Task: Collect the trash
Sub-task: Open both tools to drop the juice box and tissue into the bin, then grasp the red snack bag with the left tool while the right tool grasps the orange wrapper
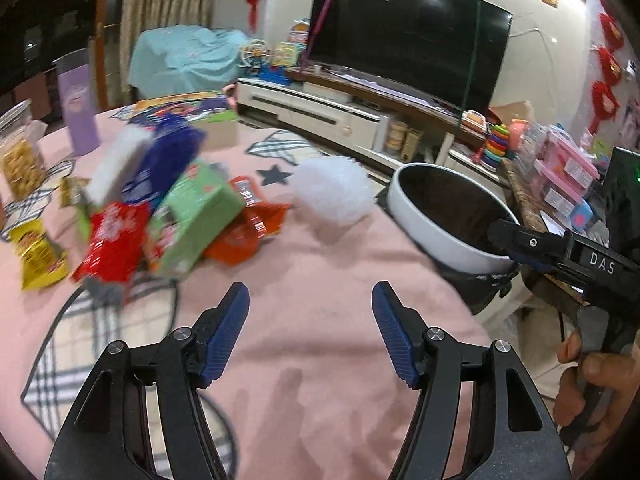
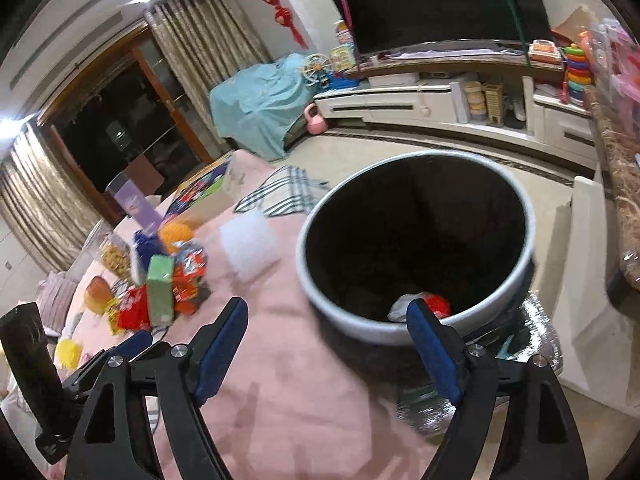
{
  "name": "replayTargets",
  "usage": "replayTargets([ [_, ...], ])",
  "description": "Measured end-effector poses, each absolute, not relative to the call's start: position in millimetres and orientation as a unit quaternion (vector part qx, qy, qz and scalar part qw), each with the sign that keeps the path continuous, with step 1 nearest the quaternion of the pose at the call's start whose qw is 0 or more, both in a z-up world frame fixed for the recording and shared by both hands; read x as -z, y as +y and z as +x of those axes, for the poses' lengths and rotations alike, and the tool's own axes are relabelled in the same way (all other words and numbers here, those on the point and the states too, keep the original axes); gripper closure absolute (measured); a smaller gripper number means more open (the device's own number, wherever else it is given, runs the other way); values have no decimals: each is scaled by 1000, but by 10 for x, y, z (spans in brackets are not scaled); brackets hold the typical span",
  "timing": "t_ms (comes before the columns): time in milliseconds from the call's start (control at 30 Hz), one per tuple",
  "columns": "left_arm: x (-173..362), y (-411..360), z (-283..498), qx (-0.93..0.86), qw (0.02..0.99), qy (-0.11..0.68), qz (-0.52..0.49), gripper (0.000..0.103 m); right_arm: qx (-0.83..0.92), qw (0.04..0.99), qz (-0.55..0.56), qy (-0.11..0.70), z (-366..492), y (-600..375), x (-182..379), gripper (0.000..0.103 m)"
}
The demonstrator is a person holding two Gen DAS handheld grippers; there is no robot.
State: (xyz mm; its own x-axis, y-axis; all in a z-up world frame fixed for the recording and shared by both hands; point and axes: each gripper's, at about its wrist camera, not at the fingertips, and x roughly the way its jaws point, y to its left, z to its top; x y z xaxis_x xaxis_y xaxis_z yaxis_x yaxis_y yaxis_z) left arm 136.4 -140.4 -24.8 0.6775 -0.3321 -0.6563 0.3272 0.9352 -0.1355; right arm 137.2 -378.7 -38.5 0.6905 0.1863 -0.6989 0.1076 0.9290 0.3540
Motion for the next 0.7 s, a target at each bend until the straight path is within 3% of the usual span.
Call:
replayTargets([
  [367,386,-691,1162,118,920,372,-48,32,-76,889,165,420,1370,-3124,571,13],
  [500,430,-456,1132,93,920,376,-65,29,-89,886,155,428,1400,-2925,623,5],
  [700,427,-271,1188,68,920,378,-80,28,-104,881,150,436,1440,-2690,707,5],
])
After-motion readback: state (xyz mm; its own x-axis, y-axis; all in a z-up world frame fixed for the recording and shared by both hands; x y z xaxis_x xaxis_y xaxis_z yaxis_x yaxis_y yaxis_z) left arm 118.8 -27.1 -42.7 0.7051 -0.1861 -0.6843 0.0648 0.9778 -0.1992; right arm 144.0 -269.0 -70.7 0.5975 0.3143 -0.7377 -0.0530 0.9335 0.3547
